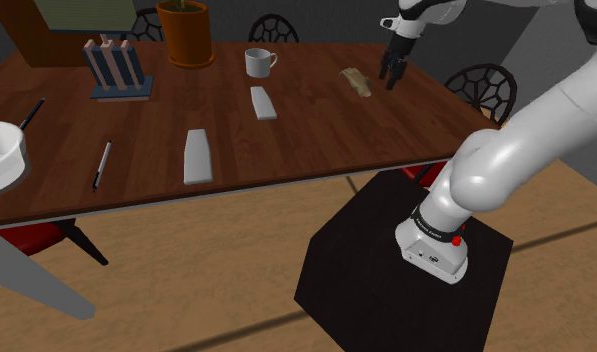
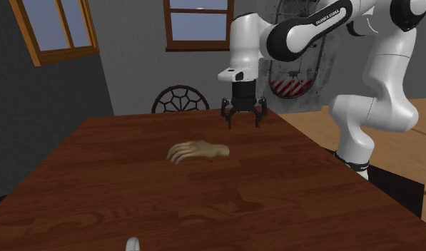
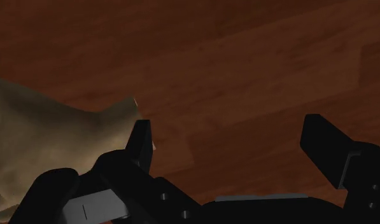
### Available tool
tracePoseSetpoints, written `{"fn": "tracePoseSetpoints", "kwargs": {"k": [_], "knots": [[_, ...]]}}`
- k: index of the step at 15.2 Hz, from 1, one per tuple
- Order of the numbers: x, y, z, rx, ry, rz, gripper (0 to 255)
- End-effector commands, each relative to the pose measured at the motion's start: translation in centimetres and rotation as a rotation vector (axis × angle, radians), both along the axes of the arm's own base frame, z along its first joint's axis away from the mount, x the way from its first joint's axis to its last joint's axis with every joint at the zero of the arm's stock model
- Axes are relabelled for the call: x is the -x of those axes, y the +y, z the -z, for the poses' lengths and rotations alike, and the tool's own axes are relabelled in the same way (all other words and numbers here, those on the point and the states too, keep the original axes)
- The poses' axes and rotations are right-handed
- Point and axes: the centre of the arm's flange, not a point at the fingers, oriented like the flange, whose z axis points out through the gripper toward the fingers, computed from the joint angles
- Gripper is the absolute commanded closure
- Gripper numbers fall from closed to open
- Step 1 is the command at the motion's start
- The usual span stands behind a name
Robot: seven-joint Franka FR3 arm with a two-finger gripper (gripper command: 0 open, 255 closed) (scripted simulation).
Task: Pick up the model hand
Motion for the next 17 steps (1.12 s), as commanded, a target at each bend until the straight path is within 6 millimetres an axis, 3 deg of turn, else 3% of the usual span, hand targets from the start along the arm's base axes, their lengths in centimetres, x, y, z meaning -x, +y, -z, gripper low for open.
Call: {"fn": "tracePoseSetpoints", "kwargs": {"k": [1,10,17], "knots": [[-1.5,-2.3,0.5,-0.004,-0.021,-0.055,0],[-9.8,-10.3,2.8,-0.041,-0.108,-0.270,0],[-9.8,-10.3,5.9,-0.041,-0.108,-0.270,0]]}}
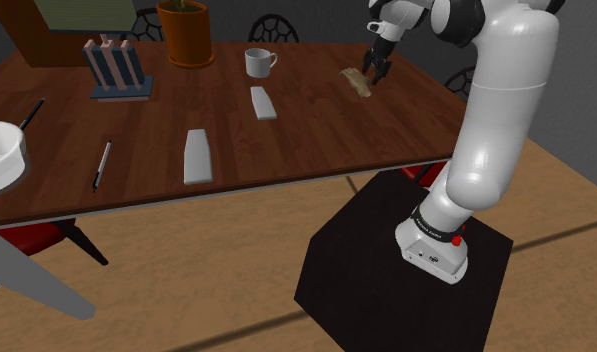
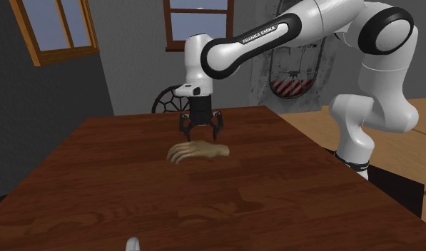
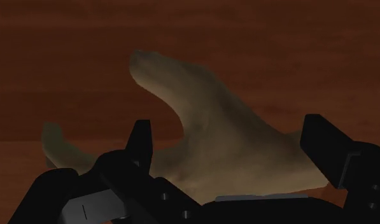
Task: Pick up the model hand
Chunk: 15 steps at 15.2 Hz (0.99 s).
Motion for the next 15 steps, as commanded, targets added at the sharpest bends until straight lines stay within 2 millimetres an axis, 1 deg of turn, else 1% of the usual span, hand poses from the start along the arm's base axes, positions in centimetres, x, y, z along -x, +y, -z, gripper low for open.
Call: {"fn": "tracePoseSetpoints", "kwargs": {"k": [1,3,4,13,15], "knots": [[0.0,0.0,1.5,0.000,0.000,0.000,0],[0.0,0.0,1.5,0.000,0.000,0.000,0],[0.0,0.0,1.5,0.000,0.000,0.000,255],[0.0,0.0,1.5,0.000,0.000,0.000,255],[0.0,0.0,0.4,0.000,0.000,0.000,255]]}}
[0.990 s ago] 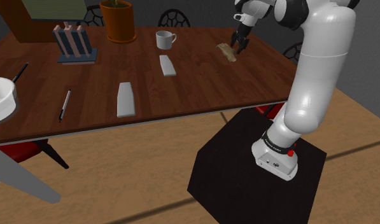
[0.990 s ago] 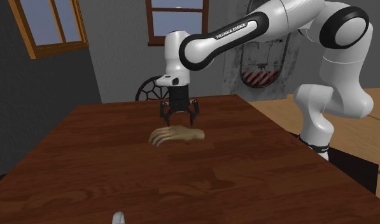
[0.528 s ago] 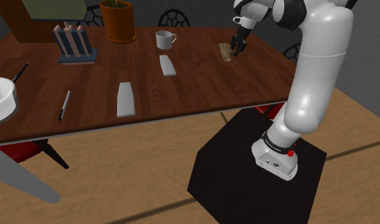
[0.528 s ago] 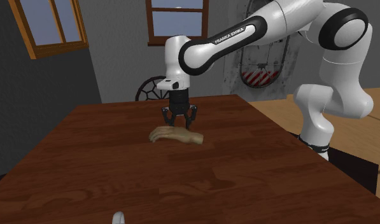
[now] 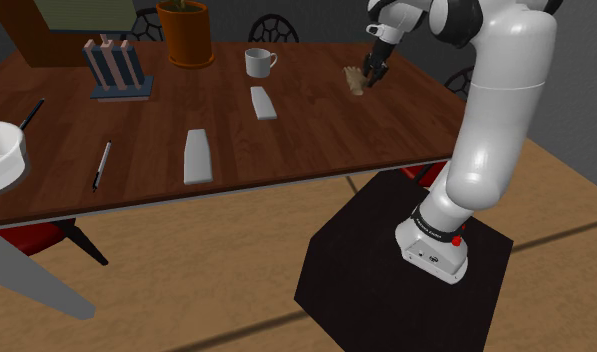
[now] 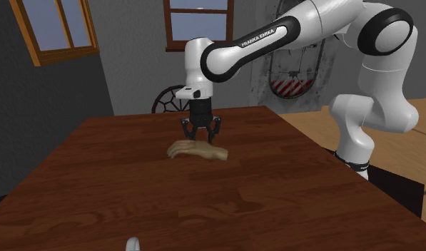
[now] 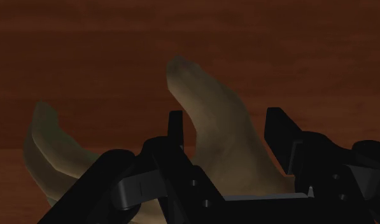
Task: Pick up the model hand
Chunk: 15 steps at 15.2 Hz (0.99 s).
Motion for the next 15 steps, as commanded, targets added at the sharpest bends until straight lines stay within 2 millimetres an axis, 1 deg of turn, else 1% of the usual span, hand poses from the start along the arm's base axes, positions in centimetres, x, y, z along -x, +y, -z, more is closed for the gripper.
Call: {"fn": "tracePoseSetpoints", "kwargs": {"k": [1,13,15], "knots": [[0.0,0.0,-1.0,0.000,0.000,0.000,255],[0.0,0.0,-7.3,0.000,0.000,0.000,255],[0.0,0.0,-7.4,0.000,0.000,0.000,255]]}}
